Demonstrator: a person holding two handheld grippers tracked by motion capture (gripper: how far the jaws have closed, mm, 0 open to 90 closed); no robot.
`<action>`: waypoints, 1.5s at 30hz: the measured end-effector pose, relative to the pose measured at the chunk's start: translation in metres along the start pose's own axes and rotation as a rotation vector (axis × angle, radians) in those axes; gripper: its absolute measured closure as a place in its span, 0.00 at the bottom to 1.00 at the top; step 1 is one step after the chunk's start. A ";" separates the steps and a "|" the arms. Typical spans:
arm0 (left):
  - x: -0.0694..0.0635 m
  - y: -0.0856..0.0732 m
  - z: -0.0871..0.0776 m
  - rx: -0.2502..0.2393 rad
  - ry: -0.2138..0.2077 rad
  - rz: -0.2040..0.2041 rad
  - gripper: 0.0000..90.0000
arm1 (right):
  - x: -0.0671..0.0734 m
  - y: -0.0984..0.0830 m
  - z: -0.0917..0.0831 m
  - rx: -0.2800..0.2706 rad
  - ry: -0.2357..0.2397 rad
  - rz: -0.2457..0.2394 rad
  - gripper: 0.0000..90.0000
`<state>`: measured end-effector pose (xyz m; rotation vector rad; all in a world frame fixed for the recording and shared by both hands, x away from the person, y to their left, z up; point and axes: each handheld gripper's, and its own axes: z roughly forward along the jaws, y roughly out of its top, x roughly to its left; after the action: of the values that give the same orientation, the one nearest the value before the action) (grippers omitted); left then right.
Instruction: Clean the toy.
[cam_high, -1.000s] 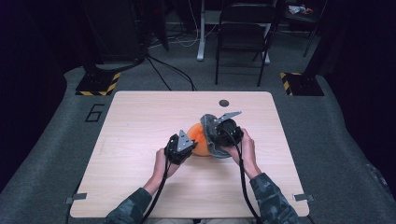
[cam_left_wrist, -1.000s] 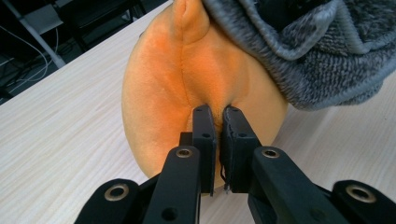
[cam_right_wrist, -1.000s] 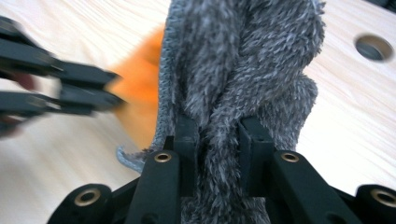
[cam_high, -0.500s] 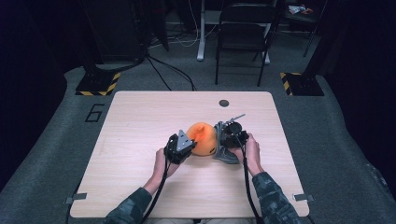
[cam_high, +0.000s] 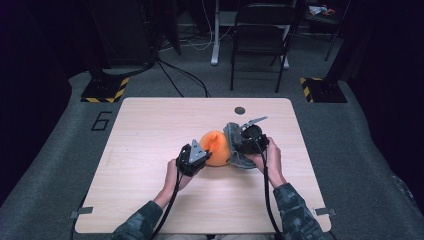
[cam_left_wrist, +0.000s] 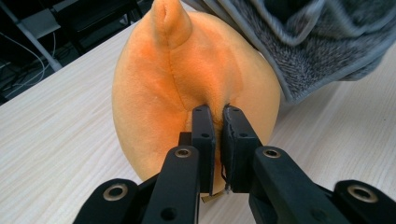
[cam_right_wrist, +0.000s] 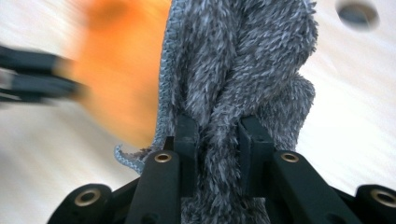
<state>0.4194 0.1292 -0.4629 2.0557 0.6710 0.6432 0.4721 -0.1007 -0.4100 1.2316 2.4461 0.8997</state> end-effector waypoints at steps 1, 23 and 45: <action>0.000 0.000 0.000 0.001 -0.002 0.003 0.94 | 0.007 0.003 -0.004 -0.019 0.008 -0.022 0.80; 0.000 -0.001 0.001 0.007 -0.004 0.006 0.94 | -0.013 -0.017 0.039 0.157 -0.023 0.037 0.80; -0.003 -0.002 0.006 0.013 -0.010 0.014 0.93 | 0.013 0.003 0.019 0.000 -0.025 -0.047 0.81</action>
<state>0.4203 0.1251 -0.4680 2.0758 0.6565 0.6375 0.4756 -0.0814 -0.4226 1.1727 2.4449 0.8665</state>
